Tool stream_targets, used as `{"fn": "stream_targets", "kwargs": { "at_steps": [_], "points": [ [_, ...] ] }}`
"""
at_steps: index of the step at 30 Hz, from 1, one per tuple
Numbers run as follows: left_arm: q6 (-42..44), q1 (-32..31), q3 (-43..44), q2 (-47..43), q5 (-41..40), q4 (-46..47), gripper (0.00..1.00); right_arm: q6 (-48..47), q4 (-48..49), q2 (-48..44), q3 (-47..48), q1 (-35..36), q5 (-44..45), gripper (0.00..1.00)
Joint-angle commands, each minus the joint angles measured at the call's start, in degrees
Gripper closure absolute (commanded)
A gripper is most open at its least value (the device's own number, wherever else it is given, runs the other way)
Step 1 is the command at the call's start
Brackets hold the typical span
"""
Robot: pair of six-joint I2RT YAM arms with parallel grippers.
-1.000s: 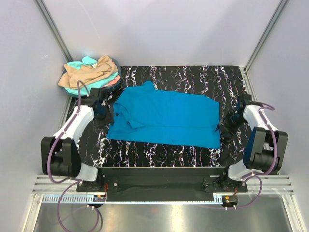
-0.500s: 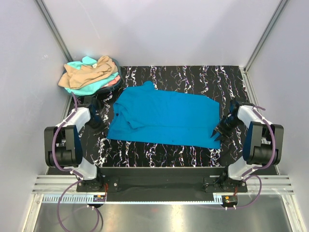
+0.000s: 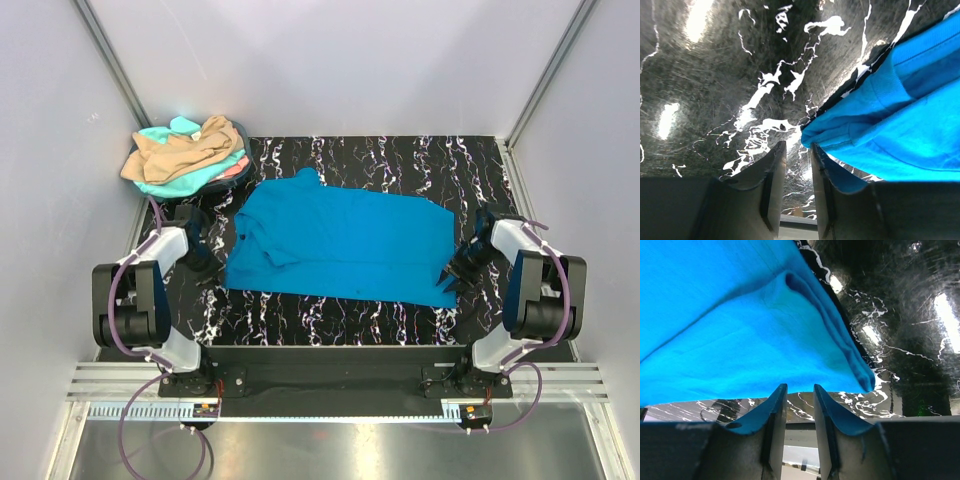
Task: Fold and stack the t-shirts
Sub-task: Fold the tshirt
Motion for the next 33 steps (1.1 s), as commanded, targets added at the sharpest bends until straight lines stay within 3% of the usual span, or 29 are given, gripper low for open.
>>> {"fn": "stream_targets", "kwargs": {
  "at_steps": [1, 5, 7, 9, 19, 22, 23, 25, 29, 33],
  "points": [
    [-0.73, 0.23, 0.17, -1.96, 2.16, 1.95, 0.69, 0.11, 0.84, 0.8, 0.01, 0.18, -1.6, 0.66],
    [-1.69, 0.23, 0.08, -5.12, 0.58, 0.2, 0.69, 0.37, 1.1, 0.98, -0.16, 0.18, -1.26, 0.66],
    [-2.92, 0.23, -0.18, -6.96, 0.4, -0.24, 0.58, 0.55, 1.1, 0.98, -0.43, 0.18, -0.82, 0.67],
    [-3.71, 0.23, -0.88, -8.38, 1.19, 0.63, 0.54, 0.9, 1.37, 0.98, -0.78, 0.18, -0.02, 0.67],
    [-5.3, 0.23, -2.91, -1.7, 3.66, 6.87, 0.56, 3.01, 2.86, 3.44, -1.57, 0.18, 4.45, 0.69],
    [-5.3, 0.32, -2.21, -0.12, 2.08, 6.96, 0.64, 3.88, 3.21, 4.14, -2.53, 0.18, 5.51, 0.71],
    [-5.3, 0.32, -1.77, 0.06, 1.37, 6.87, 0.7, 4.32, 3.21, 4.32, -2.89, 0.18, 6.04, 0.73],
    [-5.21, 0.67, -1.59, 1.11, -0.03, 6.96, 0.76, 5.9, 2.95, 4.67, -3.68, 0.18, 7.87, 0.8],
    [-4.42, 1.73, -0.28, 2.96, -2.85, 5.56, 1.0, 8.89, 2.07, 5.2, -5.61, 0.09, 11.13, 0.85],
    [-3.63, 3.83, -0.1, 2.52, -9.07, 3.71, 1.0, 11.09, -0.47, 3.36, -5.62, 0.01, 13.42, 0.9]
  ]
}}
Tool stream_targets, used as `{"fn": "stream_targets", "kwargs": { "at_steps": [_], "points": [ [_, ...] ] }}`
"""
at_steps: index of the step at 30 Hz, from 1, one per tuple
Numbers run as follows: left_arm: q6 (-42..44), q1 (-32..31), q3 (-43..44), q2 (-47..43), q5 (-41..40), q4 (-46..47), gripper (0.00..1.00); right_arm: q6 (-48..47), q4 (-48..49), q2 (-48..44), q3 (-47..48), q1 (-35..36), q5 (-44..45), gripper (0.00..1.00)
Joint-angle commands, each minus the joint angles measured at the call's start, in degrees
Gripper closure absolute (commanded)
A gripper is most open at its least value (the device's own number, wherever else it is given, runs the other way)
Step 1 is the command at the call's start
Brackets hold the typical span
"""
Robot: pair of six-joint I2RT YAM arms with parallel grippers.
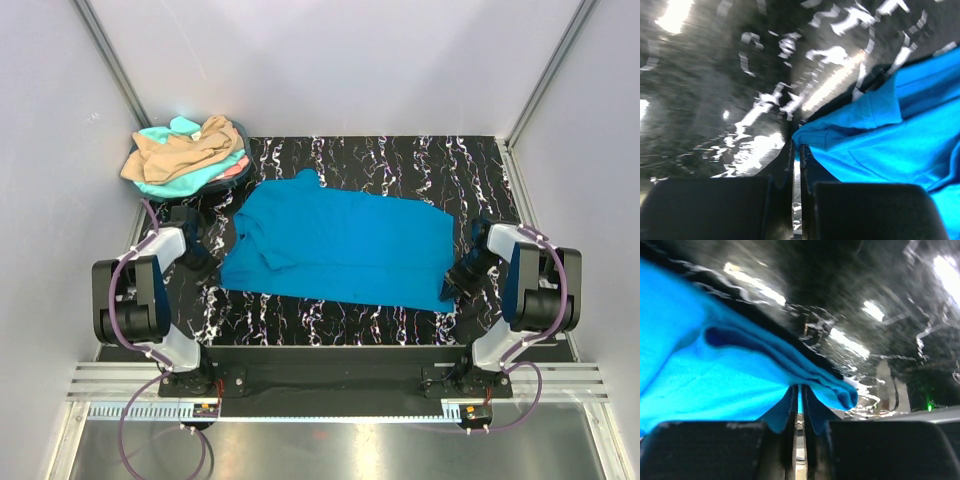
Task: Fold and stack the t-shirts
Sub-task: Fold the tshirt
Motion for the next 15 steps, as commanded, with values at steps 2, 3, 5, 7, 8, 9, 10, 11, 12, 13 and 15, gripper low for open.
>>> {"fn": "stream_targets", "kwargs": {
  "at_steps": [2, 3, 5, 7, 8, 9, 10, 11, 12, 13, 15],
  "points": [
    [1.53, 2.52, 0.28, -0.19, -10.76, -0.64, 1.0, 3.16, -2.42, -1.68, -3.01, -0.04, 8.42, 0.9],
    [1.53, 2.88, 0.36, -0.46, -10.93, -0.9, 1.0, 3.08, -2.6, -2.12, -3.37, 0.05, 7.72, 0.9],
    [1.36, 3.14, 0.71, -1.16, -10.06, -2.48, 1.0, 2.9, -2.95, -2.91, -3.37, 0.05, 5.17, 0.89],
    [-0.05, 3.06, 0.71, -2.56, -9.79, -4.06, 0.7, 2.11, -4.62, -4.31, -1.45, 0.05, 4.81, 0.87],
    [-0.66, 3.06, 0.45, -4.05, -9.62, -5.64, 0.55, 1.67, -5.41, -5.1, -0.39, 0.14, 5.42, 0.85],
    [-1.8, 2.88, 0.27, -7.46, -9.79, -6.35, 0.44, 1.15, -7.24, -5.98, 0.75, 0.14, 6.3, 0.82],
    [-2.33, 2.71, 0.1, -9.75, -10.05, -6.96, 0.36, -0.34, -8.13, -7.73, 3.46, 0.14, 7.88, 0.81],
    [-2.68, 2.44, 0.18, -11.6, -10.32, -8.28, 0.3, -1.05, -8.92, -8.7, 4.88, 0.14, 8.59, 0.8],
    [-3.21, 0.96, 0.62, -15.1, -11.8, -8.81, 0.29, -2.19, -10.23, -9.41, 6.28, 0.14, 8.94, 0.78],
    [-3.48, -0.1, 1.23, -16.44, -12.6, -10.21, 0.28, -3.68, -10.86, -10.81, 8.73, 0.23, 9.38, 0.77],
    [-3.22, -3.86, 2.73, -18.55, -12.08, -9.61, 0.37, -4.65, -11.3, -11.52, 10.51, 0.58, 9.21, 0.76]
  ]
}}
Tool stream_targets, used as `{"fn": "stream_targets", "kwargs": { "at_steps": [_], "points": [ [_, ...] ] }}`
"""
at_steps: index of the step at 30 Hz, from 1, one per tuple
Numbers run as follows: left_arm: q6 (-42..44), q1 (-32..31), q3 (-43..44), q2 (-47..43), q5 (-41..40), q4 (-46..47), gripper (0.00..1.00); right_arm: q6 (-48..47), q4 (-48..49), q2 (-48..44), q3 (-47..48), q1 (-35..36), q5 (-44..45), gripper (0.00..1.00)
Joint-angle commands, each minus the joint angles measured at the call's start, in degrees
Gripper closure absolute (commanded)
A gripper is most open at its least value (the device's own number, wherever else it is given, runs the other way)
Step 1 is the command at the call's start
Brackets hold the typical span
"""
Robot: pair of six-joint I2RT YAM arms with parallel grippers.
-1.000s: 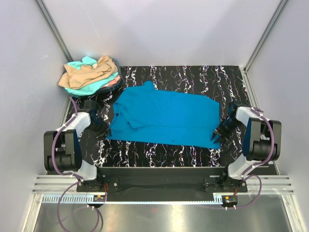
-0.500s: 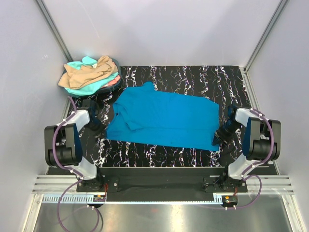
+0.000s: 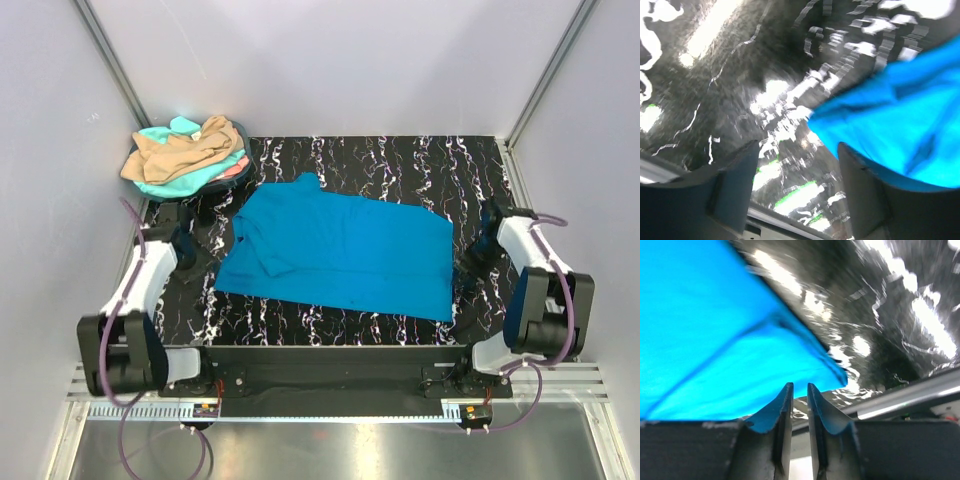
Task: Fold and stack the t-shirts
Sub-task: Fold the tshirt
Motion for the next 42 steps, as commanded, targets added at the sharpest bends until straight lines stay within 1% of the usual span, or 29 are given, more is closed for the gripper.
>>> {"fn": "stream_targets", "kwargs": {
  "at_steps": [1, 2, 3, 4, 5, 6, 8, 9, 10, 13, 15, 18, 21, 26, 30, 35, 38, 41, 42],
  "points": [
    [-0.59, -5.59, 2.97, -5.07, -0.16, -0.43, 0.44, -4.41, -2.71, -4.2, 6.31, 0.64, 1.89, 0.75],
    [-0.24, -6.38, 3.15, -4.82, 2.05, 2.89, 0.57, -5.03, -2.45, -4.21, 6.76, 0.99, 0.92, 0.75],
    [-0.24, -10.05, 3.32, -4.21, 5.03, 4.22, 0.6, -5.82, -1.84, -4.29, 6.94, 1.78, 0.13, 0.74],
    [-0.5, -11.74, 3.94, -2.29, 7.06, 6.67, 0.62, -6.09, -1.4, -4.12, 7.2, 2.05, -1.53, 0.73],
    [-0.94, -13.32, 4.29, -1.05, 7.51, 7.39, 0.62, -6.44, -1.22, -3.94, 7.21, 2.4, -2.33, 0.71],
    [-1.03, -15.86, 4.47, 0.18, 9.87, 8.71, 0.61, -6.97, -0.44, -3.86, 7.21, 2.66, -3.3, 0.69],
    [-1.12, -17.72, 4.21, 4.05, 12.6, 13.1, 0.55, -8.2, 0.27, -3.59, 6.86, 3.1, -5.85, 0.65],
    [-1.2, -17.99, 3.68, 5.02, 15.66, 15.38, 0.52, -8.72, 0.36, -3.68, 6.68, 3.19, -6.2, 0.64],
    [-1.73, -18.17, 2.98, 6.77, 16.65, 18.44, 0.51, -8.9, 0.45, -3.94, 6.5, 3.45, -6.82, 0.63],
    [-3.66, -18.87, 2.53, 10.02, 18.42, 21.89, 0.51, -9.34, 0.45, -4.9, 6.24, 3.81, -7.26, 0.62],
    [-3.76, -19.66, 3.23, 11.43, 16.15, 21.82, 0.52, -9.26, 0.63, -5.35, 5.8, 3.9, -8.22, 0.62],
    [-3.75, -20.01, 4.12, 12.94, 15.17, 21.63, 0.5, -9.08, 0.8, -5.79, 5.54, 3.9, -8.93, 0.62],
    [-4.28, -20.19, 3.94, 13.72, 16.3, 24.19, 0.49, -9.43, 0.8, -6.31, 4.92, 3.9, -9.02, 0.62],
    [-4.72, -20.72, 5.09, 16.19, 16.4, 23.4, 0.46, -9.43, 0.8, -6.58, 4.39, 3.9, -9.19, 0.62],
    [-4.81, -20.72, 5.96, 18.03, 16.4, 21.82, 0.46, -9.26, 0.63, -6.4, 5.01, 3.9, -9.19, 0.62],
    [-4.55, -20.8, 6.22, 17.86, 17.97, 24.18, 0.46, -8.91, 0.45, -6.4, 5.62, 3.9, -9.11, 0.63],
    [-4.11, -20.98, 8.24, 19.35, 20.61, 25.68, 0.46, -8.73, 0.45, -6.4, 5.71, 3.9, -9.02, 0.63],
    [-4.02, -21.94, 11.49, 21.63, 23.24, 27.88, 0.46, -8.64, 0.19, -6.23, 5.89, 3.9, -9.19, 0.63],
    [-3.84, -22.3, 14.28, 22.51, 23.34, 28.23, 0.46, -8.64, 0.01, -6.14, 6.24, 3.9, -9.19, 0.63]
  ]
}}
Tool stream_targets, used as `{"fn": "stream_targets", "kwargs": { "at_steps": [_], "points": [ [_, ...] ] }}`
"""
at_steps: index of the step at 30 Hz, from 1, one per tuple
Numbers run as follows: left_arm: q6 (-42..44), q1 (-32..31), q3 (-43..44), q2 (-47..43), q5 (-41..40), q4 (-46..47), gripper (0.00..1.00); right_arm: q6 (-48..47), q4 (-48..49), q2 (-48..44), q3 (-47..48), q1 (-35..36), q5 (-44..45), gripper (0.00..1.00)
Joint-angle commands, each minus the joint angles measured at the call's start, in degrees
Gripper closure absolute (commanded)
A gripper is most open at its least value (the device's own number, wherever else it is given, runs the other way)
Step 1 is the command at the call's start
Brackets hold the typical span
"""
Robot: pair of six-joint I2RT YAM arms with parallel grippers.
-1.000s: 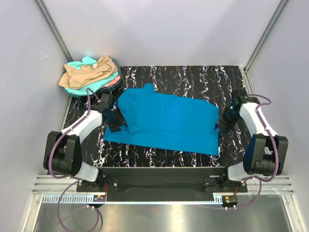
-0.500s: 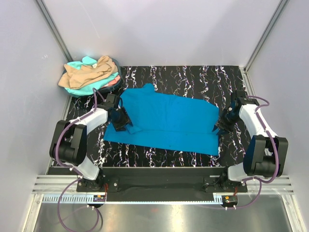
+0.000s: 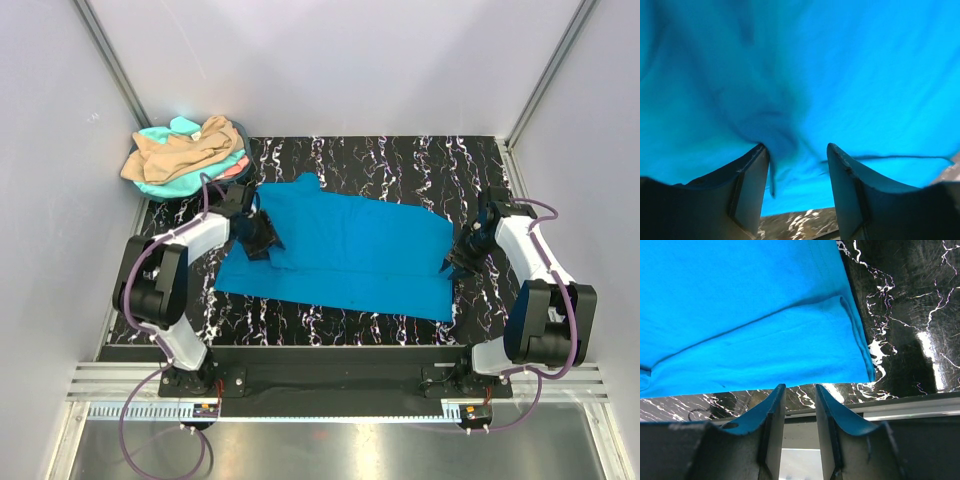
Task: Fold and stack the t-shirts
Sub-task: Fold the tshirt
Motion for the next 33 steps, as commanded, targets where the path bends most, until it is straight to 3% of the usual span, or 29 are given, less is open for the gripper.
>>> {"fn": "stream_targets", "kwargs": {
  "at_steps": [1, 5, 7, 8, 10, 12, 15, 17, 18, 21, 25, 28, 33],
  "points": [
    [0.62, -1.6, 7.22, 1.73, 4.21, 5.11, 0.42, -0.31, -0.08, -1.46, 1.76, 0.51, -1.37, 0.63],
    [1.14, -3.53, 13.81, 5.41, 13.59, 12.75, 0.34, -0.14, 0.1, -0.76, 2.29, 0.51, -1.63, 0.62],
    [6.47, -5.28, 20.67, 6.04, 9.43, 4.44, 0.34, -0.23, 0.19, 0.29, 2.72, 0.51, -1.63, 0.62],
    [8.68, -5.99, 22.17, 5.17, 1.31, 0.84, 0.32, -0.05, 0.28, 0.64, 2.99, 0.51, -1.81, 0.62],
    [13.77, -6.96, 23.06, 1.39, -5.08, -6.65, 0.26, 0.12, 0.8, 1.09, 3.17, 0.51, -2.25, 0.62],
    [15.11, -6.79, 20.62, -2.64, -9.66, -11.12, 0.25, 0.3, 1.42, 1.78, 2.9, 0.6, -3.21, 0.62],
    [13.2, -5.74, 12.89, -8.45, -10.12, -13.7, 0.28, -0.14, 2.91, 3.54, 2.2, 0.77, -3.92, 0.62],
    [9.24, -4.68, 5.01, -12.83, -8.09, -13.09, 0.39, -0.49, 3.88, 4.94, 2.11, 1.03, -3.57, 0.64],
    [8.01, -4.33, 2.78, -14.08, -8.26, -13.7, 0.52, -0.49, 4.66, 5.3, 2.11, 1.65, -3.57, 0.64],
    [4.05, -3.36, -3.3, -17.95, -13.35, -16.51, 0.55, -0.58, 5.2, 6.88, 2.99, 4.19, -2.78, 0.66],
    [3.78, -3.01, -3.84, -18.92, -19.15, -18.8, 0.43, -0.75, 5.29, 9.17, 4.83, 13.15, -0.06, 0.64],
    [3.43, -3.01, -3.48, -17.96, -22.15, -18.28, 0.35, -1.19, 5.37, 11.1, 6.15, 18.43, 1.7, 0.56],
    [2.2, -3.01, -1.29, -13.39, -21.1, -15.9, 0.34, -2.95, 5.64, 13.92, 6.94, 22.91, 3.9, 0.46]
  ]
}}
